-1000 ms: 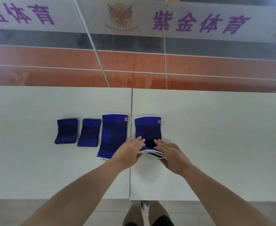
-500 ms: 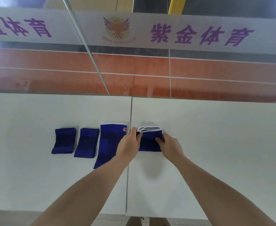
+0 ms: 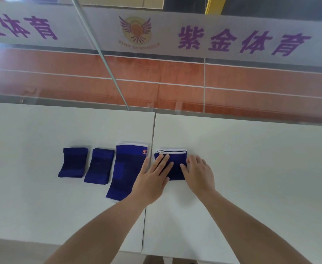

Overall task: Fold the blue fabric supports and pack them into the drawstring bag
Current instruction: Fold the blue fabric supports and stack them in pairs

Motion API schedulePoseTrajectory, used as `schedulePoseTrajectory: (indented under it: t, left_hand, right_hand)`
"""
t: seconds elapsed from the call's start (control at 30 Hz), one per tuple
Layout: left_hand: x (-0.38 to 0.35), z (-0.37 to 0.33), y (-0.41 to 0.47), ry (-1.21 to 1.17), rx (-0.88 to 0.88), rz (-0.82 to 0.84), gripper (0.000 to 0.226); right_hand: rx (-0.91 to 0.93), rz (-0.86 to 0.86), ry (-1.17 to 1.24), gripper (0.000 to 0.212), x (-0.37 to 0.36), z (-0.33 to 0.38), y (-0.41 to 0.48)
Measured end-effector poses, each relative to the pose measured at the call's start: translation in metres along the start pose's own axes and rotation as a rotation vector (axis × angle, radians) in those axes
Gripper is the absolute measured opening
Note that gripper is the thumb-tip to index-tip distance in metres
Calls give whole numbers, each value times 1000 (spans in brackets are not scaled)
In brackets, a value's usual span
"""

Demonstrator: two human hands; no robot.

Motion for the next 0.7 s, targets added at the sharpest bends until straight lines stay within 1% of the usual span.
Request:
schedulePoseTrajectory:
  t: [0.1, 0.17, 0.23, 0.3, 0.37, 0.43, 0.5, 0.57, 0.6, 0.7]
  left_hand:
    - [5, -2, 2, 38, 25, 42, 58]
    - [14, -2, -1, 37, 14, 65, 57]
    - [26, -2, -11, -31, -40, -9, 51]
    - [37, 2, -31, -80, -73, -112, 37]
    - [39, 12, -51, -92, -78, -146, 25]
    - [42, 28, -79, -71, -45, -74, 37]
    - [38, 46, -101, -37, -20, -20, 47]
    - [32, 66, -117, -27, -21, 3, 52]
    - [28, 76, -123, -17, -31, 29, 54]
    - [12, 105, -132, 48, -111, 67, 49]
  right_hand:
    - [27, 15, 9, 12, 2, 1, -9]
    - [22, 55, 15, 13, 5, 4, -16]
    - [14, 95, 17, 17, 11, 7, -24]
    - [22, 142, -3, 21, 19, 18, -31]
    - [7, 237, -41, 25, 23, 29, -32]
    - [18, 337, -61, 27, 29, 50, -41]
    - [43, 393, -38, 26, 28, 71, -49]
    - [70, 422, -6, 22, 20, 90, -55]
    - [83, 435, -21, 19, 13, 99, -57]
    - [147, 392, -202, 27, -8, 125, -61]
Point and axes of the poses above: each hand's wrist, its own y-axis towards the middle knuckle, its own x-axis out of the back of the hand, z = x × y, the point moved 1 cm from there along y, towards the middle knuckle, and after that the axes turned 14 degrees about z, right-handed, at the moved point
